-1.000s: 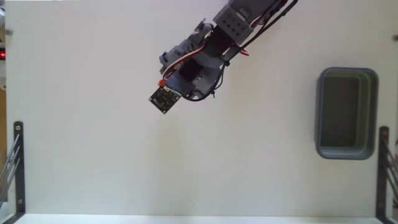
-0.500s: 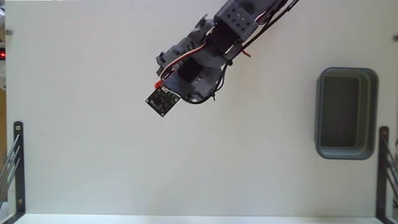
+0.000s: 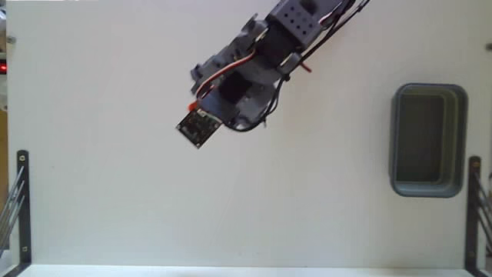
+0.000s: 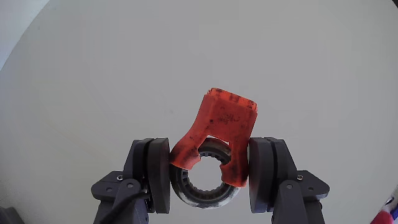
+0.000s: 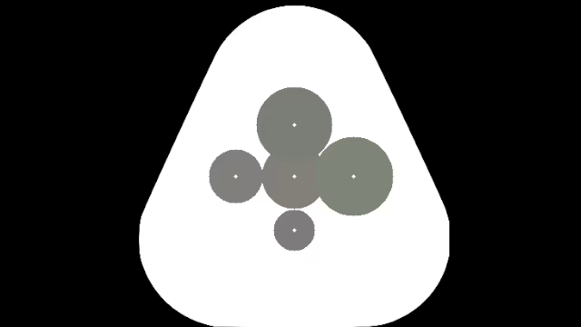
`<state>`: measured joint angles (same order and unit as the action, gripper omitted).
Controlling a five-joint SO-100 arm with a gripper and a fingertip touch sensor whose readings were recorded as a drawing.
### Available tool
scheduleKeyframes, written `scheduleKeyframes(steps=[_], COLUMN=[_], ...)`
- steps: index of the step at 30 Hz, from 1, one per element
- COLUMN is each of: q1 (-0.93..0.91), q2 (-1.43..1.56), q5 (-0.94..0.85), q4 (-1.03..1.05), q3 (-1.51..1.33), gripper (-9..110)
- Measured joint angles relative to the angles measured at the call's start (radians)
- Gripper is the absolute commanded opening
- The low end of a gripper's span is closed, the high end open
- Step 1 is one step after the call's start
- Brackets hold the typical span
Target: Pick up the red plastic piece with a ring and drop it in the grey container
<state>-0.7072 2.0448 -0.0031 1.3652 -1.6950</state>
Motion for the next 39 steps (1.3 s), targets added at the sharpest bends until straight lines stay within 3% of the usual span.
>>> scheduleKeyframes(steps=[25,39], q1=[-0.002,0.149], q2=[-0.032,-0.081], q5=[0.000,-0.002], q4=[0.063,0.063], q3=[0.114,0.158], gripper=[66,66])
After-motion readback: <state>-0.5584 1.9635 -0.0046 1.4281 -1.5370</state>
